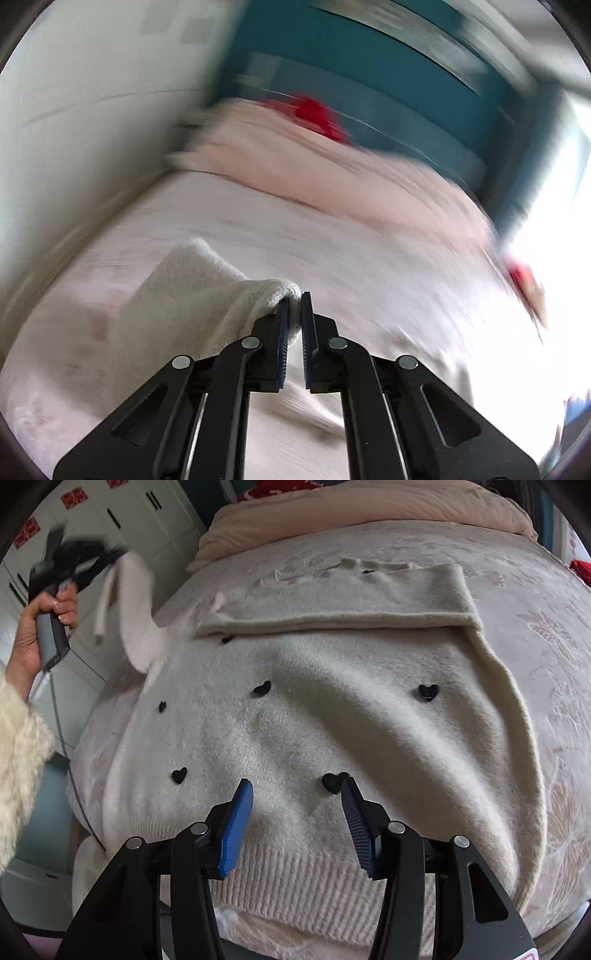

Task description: Fold small clothes

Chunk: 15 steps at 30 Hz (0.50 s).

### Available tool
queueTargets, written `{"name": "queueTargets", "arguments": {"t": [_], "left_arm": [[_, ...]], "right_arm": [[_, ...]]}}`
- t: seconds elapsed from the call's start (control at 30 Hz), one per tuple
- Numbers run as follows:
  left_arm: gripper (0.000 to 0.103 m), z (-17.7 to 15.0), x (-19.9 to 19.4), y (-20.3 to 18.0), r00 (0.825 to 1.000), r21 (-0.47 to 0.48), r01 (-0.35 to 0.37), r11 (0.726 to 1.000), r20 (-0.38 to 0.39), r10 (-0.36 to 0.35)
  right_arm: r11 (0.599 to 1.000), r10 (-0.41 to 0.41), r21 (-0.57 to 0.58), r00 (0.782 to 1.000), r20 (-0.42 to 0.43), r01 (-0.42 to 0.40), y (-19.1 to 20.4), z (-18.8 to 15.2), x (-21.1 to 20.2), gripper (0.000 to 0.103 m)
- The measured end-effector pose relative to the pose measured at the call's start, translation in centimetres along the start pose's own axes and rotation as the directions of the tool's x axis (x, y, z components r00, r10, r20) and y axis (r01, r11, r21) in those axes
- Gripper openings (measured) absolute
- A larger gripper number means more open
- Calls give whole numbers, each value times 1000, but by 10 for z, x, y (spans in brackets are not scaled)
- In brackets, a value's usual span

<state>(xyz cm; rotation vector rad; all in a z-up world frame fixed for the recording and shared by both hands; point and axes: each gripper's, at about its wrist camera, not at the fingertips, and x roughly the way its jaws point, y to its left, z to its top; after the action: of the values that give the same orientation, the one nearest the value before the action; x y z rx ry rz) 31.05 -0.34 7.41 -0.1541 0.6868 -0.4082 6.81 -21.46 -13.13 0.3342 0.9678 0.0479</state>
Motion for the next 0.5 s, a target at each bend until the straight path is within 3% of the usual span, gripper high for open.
{"name": "queueTargets", "arguments": {"t": [0.07, 0.1, 0.17, 0.2, 0.23, 0.33, 0.43, 0.5], "left_arm": [[9, -46, 22, -77, 988, 109, 95, 989, -129, -81], [11, -64, 31, -95, 979, 120, 122, 985, -175, -100], [16, -115, 53, -121, 941, 76, 185, 980, -302, -154], [22, -145, 61, -124, 918, 4, 190, 982, -356, -176], [23, -157, 67, -119, 912, -38, 174, 984, -371, -176], [35, -187, 54, -85, 921, -196, 109, 974, -349, -173], [46, -180, 37, -33, 960, -321, -10, 947, -270, -81], [52, -172, 36, 2, 967, -397, -71, 915, -253, -35]], "right_arm": [[1000, 1, 9, 1000, 11, -1, -9, -2, -7, 50], [1000, -8, 9, 1000, 14, 8, -13, -3, -10, 50], [999, -53, -3, 998, 25, 54, -25, -6, -20, 51], [998, -69, -9, 997, 34, 69, -29, -8, -24, 52], [996, -84, -16, 996, 43, 84, -34, -9, -29, 54], [992, -118, -40, 990, 82, 122, -48, -8, -43, 57], [987, -134, -77, 986, 103, 143, -49, 6, -40, 57], [975, -144, -147, 980, 137, 164, -35, 27, -29, 61]]}}
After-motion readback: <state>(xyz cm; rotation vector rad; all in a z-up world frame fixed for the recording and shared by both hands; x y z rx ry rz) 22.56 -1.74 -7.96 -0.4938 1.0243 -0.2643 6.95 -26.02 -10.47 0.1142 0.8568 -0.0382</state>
